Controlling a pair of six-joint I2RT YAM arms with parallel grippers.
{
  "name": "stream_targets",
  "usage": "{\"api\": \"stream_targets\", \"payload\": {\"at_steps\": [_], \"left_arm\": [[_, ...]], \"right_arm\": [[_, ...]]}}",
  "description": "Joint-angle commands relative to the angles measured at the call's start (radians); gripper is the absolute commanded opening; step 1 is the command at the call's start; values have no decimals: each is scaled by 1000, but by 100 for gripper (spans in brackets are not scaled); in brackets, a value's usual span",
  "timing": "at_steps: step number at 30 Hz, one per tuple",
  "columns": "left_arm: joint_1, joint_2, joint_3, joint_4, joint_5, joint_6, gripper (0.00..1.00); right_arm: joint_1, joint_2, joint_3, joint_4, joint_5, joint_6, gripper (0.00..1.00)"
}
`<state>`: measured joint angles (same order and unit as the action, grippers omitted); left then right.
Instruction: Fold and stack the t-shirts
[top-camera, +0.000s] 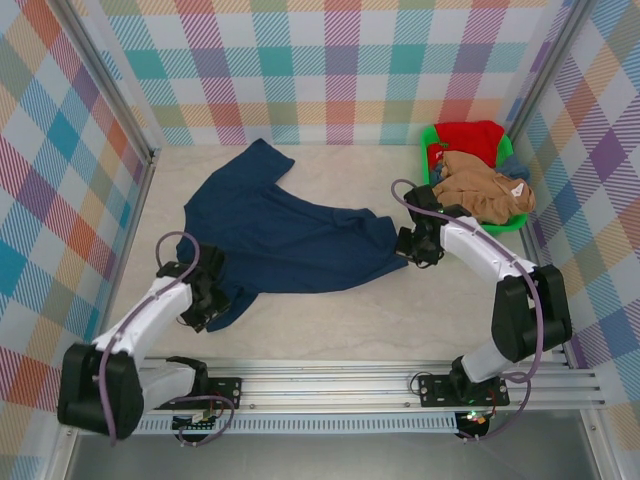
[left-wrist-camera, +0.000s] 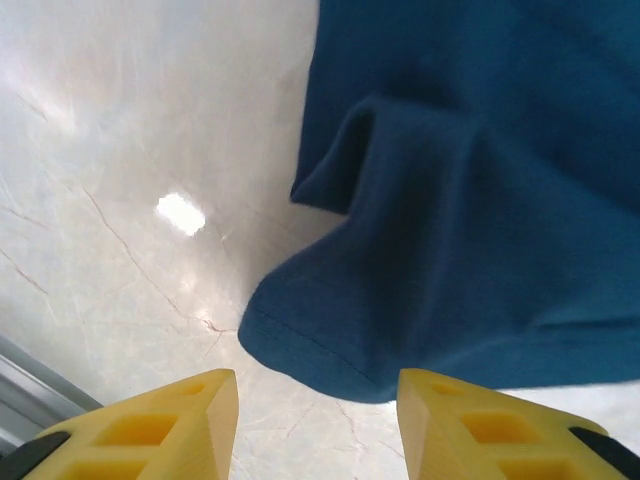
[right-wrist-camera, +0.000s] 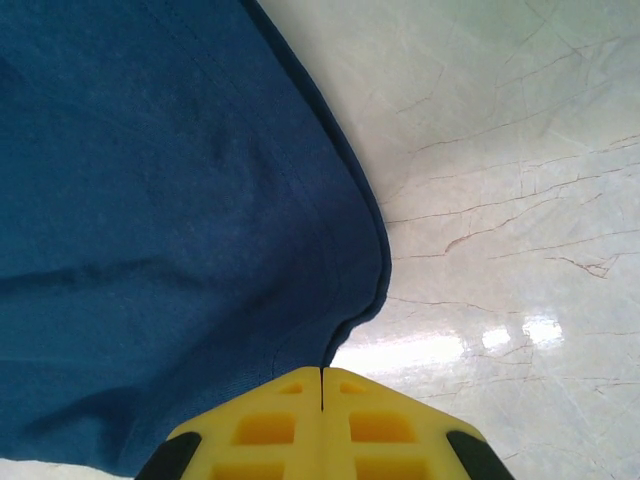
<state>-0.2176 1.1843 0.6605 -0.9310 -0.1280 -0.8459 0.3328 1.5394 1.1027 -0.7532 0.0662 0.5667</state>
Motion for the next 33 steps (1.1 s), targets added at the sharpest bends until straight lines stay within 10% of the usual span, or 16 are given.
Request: {"api": "stream_targets", "payload": {"at_steps": [1, 11, 18, 33], "left_arm": [[-13, 75, -25, 23, -3, -41, 47], [-11, 127, -103, 184, -21, -11, 39], [-14, 97, -59, 247, -43, -3, 1], [-19, 46, 486, 228, -96, 39, 0]], "right_arm": [[-7, 1, 19, -10, -18, -21, 0], [-8, -19, 0, -16, -30, -2, 0], [-8, -42, -29, -11, -46, 9, 0], [-8, -167, 159, 64, -92, -70, 0]]}}
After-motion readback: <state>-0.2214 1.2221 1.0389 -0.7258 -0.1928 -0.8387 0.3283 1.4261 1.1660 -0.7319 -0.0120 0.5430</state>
